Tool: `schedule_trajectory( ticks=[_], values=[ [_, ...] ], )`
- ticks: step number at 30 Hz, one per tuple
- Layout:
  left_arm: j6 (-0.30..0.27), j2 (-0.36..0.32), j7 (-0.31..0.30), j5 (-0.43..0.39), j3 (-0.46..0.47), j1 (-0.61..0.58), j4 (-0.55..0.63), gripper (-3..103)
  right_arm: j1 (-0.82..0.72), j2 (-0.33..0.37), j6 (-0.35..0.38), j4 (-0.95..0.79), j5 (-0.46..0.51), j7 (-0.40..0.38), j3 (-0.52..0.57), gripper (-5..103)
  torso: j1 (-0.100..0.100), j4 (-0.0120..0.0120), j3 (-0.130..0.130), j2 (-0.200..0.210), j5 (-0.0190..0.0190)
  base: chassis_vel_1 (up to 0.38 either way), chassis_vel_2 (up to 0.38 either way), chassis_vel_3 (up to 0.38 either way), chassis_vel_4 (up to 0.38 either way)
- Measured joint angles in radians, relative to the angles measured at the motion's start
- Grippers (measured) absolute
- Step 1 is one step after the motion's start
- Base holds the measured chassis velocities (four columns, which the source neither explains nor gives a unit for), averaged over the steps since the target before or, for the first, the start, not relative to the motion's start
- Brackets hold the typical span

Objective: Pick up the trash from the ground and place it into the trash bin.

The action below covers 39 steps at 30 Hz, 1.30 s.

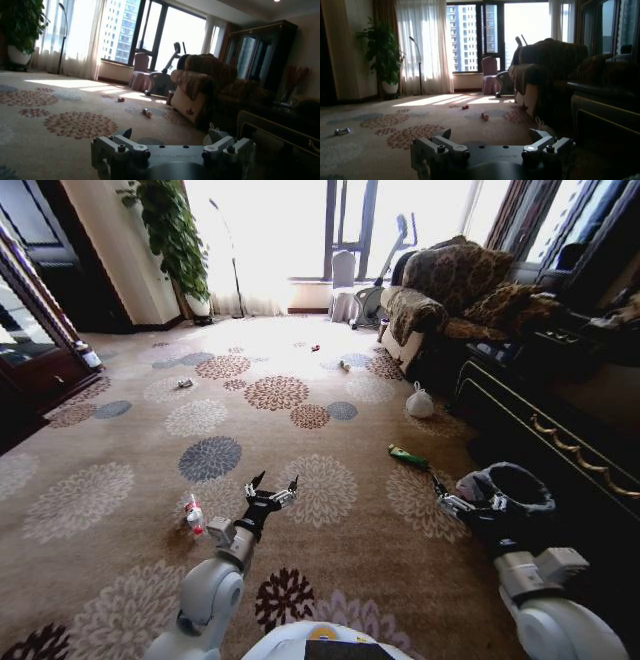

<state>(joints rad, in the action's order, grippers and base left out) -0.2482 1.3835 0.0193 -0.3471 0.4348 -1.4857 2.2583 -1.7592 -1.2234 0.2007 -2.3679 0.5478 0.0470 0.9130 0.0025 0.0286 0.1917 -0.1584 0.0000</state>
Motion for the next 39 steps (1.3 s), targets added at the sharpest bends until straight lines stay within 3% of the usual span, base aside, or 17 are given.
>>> schedule_trajectory(
  ticks=[5,11,19,30,31,39],
  values=[
    [-0.007,0.015,0.003,-0.009,0.009,-0.028,0.042,100,0.009,-0.006,0.001,-0.01,-0.003,0.002,0.003,100,0.0,0.0004,0.0,0.0,-0.0001,0.0,0.0,0.0,0.0],
    [0.0,0.01,0.004,-0.006,0.035,-0.1,0.099,100,-0.002,-0.098,-0.007,-0.03,-0.043,0.023,-0.021,100,0.0,0.0002,0.0,0.0,-0.0003,-0.058,-0.068,0.08,0.092],
    [0.011,-0.005,0.002,-0.015,0.048,-0.108,0.122,100,0.029,-0.098,-0.03,0.066,-0.055,0.034,-0.05,100,0.0,0.0002,0.0,0.0,0.0009,-0.202,-0.208,0.187,0.217],
    [0.012,-0.006,-0.001,-0.021,0.036,-0.094,0.111,100,0.03,-0.085,-0.036,0.086,-0.065,0.032,-0.036,100,0.0,0.0004,0.0,0.0,-0.001,-0.266,-0.242,0.262,0.243],
    [0.012,-0.007,-0.001,-0.024,0.034,-0.091,0.111,100,0.027,-0.079,-0.035,0.089,-0.056,0.029,-0.029,100,0.0,0.0005,0.0,0.0,0.0003,-0.281,-0.282,0.311,0.286],
    [0.01,-0.026,-0.002,-0.036,0.029,-0.08,0.116,100,0.028,-0.083,-0.042,0.106,-0.067,0.009,-0.043,100,0.0,0.0002,0.0,0.0,0.0009,-0.321,-0.323,0.313,0.319]
  ],
)
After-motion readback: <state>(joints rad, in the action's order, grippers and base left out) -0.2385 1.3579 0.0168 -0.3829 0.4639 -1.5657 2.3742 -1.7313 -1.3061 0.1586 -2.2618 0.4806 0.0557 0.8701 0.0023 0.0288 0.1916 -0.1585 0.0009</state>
